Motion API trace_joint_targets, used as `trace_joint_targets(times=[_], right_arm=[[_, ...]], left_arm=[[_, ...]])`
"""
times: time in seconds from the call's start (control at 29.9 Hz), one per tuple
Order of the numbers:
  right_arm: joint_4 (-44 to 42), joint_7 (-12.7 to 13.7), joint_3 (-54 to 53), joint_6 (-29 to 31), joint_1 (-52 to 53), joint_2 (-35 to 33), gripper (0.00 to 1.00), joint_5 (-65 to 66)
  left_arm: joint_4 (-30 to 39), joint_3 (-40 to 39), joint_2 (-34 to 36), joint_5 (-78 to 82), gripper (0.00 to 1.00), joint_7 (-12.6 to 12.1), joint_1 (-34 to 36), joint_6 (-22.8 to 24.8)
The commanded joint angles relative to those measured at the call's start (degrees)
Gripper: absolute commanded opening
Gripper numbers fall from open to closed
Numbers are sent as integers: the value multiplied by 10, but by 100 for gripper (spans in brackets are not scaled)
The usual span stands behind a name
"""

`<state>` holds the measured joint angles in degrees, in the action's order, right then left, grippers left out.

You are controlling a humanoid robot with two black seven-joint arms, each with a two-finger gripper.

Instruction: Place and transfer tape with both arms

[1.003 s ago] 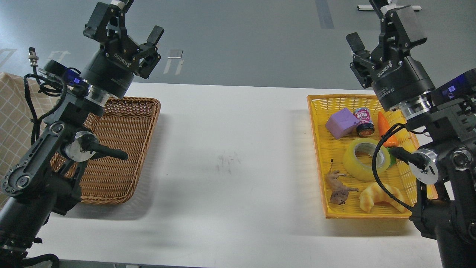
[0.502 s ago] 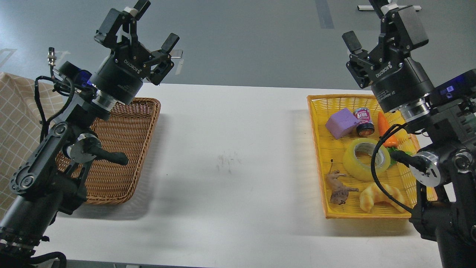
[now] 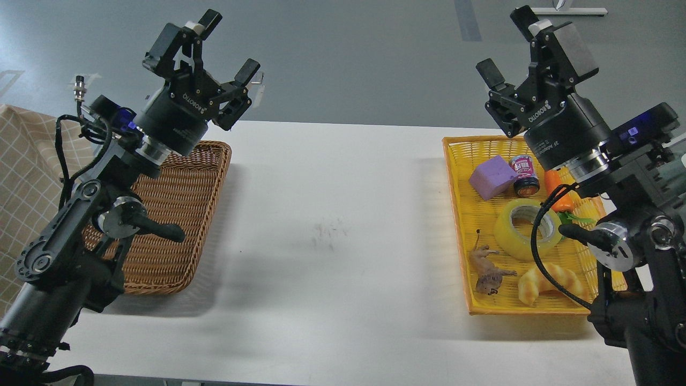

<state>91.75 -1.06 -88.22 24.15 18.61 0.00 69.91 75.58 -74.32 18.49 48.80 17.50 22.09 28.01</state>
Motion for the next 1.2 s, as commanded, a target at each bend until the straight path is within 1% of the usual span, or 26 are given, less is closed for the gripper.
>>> trace_joint_targets(times=[0.0,0.1,0.84,0.9,0.97,1.1,1.17], right_arm=[[0,-2,-5,0,0,0,100,0],[0,-5,-5,0,0,0,100,0],[6,-4,-3,1,6,-5,99,8],[10,-4,-3,1,6,-12,99,19],[13,-4,-4,1,8,-34,99,49],[12,-4,-3,1,8,-53,99,60],[13,-4,-2,1,7,-75,99,73]], left_arm=[[0,-2,0,-3,98,1,0,0],[0,-2,-4,-4,98,1,-1,0],[1,-1,-3,-3,98,3,-2,0],[1,-1,-2,0,98,2,-2,0],[0,0,-3,2,98,2,-3,-1],[0,0,-5,2,98,2,-3,-1],[0,0,-4,2,98,2,-3,-1]])
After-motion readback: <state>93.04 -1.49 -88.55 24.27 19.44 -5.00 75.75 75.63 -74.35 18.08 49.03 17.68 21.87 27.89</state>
